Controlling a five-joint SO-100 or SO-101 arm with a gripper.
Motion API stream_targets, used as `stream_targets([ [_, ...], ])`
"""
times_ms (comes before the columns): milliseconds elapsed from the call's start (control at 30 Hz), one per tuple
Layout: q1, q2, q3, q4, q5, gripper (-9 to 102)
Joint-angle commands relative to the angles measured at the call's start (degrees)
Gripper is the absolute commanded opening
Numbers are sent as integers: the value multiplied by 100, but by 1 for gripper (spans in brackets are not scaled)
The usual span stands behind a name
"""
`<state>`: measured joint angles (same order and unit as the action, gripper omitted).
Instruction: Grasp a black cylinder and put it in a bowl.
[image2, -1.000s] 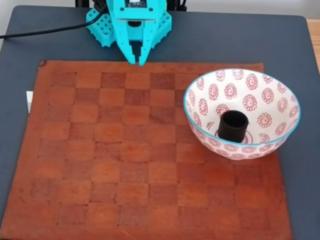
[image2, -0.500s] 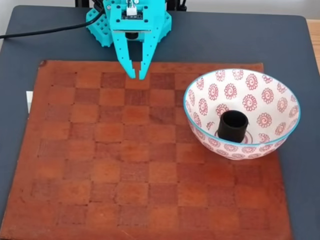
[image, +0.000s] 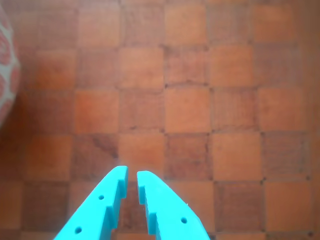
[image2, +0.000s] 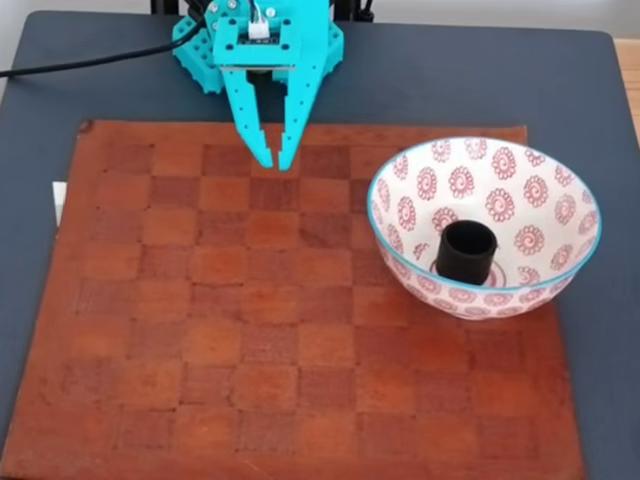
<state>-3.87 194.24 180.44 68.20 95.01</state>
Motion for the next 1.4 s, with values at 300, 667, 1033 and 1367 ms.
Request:
stream_targets([
  [300,79,290,220,114,-62,0],
  [667,62,308,220,123,-70,0],
  [1033,53,308,220,123,-70,0],
  [1367,53,308,202,132,-70,0],
])
